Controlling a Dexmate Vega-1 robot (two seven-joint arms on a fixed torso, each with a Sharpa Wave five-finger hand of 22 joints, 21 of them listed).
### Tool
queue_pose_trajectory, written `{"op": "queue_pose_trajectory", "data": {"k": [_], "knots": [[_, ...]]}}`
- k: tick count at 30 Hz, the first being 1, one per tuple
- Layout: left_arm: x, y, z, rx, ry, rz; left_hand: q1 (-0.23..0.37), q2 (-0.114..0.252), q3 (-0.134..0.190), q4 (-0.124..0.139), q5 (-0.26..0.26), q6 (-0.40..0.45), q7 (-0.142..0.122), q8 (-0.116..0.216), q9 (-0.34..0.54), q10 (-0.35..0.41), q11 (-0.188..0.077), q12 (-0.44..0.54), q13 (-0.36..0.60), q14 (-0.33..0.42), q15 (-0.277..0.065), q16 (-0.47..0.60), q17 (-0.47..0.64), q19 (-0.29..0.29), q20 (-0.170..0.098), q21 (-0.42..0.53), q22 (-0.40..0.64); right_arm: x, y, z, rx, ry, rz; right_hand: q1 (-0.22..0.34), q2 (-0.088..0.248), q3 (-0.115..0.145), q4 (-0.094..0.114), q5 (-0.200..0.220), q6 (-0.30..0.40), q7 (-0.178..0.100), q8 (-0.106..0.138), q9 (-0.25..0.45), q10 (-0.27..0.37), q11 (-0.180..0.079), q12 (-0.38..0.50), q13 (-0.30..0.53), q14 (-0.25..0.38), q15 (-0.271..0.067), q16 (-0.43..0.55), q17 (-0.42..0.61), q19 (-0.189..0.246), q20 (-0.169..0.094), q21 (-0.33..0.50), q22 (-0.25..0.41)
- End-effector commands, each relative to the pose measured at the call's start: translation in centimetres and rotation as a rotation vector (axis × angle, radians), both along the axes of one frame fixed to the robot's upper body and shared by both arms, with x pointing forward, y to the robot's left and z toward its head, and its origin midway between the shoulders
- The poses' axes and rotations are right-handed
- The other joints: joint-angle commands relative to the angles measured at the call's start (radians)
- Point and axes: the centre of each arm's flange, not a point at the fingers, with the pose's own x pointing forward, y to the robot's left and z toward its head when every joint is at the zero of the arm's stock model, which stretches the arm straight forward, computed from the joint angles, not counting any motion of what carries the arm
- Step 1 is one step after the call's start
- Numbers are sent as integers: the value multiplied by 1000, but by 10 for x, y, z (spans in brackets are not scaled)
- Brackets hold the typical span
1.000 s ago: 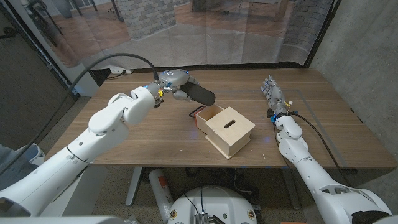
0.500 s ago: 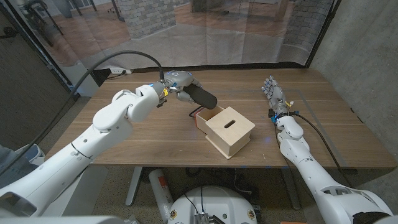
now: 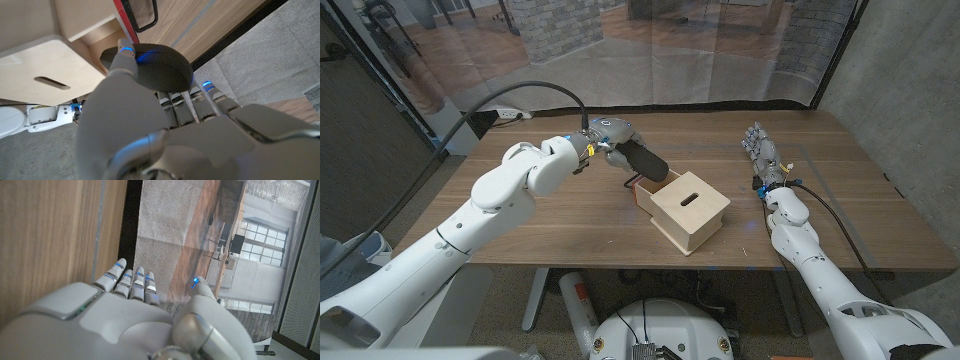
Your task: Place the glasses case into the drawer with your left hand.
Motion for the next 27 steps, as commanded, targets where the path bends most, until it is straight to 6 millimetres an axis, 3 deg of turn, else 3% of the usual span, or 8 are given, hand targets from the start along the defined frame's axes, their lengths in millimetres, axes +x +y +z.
{"op": "queue_pose_trajectory", "data": {"k": [1,27], "knots": [[6,-3,-4,29,34,11,92,101,69,61,7,114,-75,7,4,70,-59,8,5,6,-141,3,5,-9,-28,0,3,0,0,-3,2,11,-3,0,9,0,-4,2,1,0,1,5,4,-8,-2,3,5,-1,-1,3,7,-7,-1,5],[27,-25,-9,93,89,-17,73,94,64,71,6,74,-72,-15,3,43,-57,-3,5,-23,-123,-5,6,-28,-14,-4,4,1,-5,-7,19,15,-11,0,10,0,-5,2,2,0,2,5,4,-7,-2,3,5,-1,-2,3,7,-7,-2,5]]}}
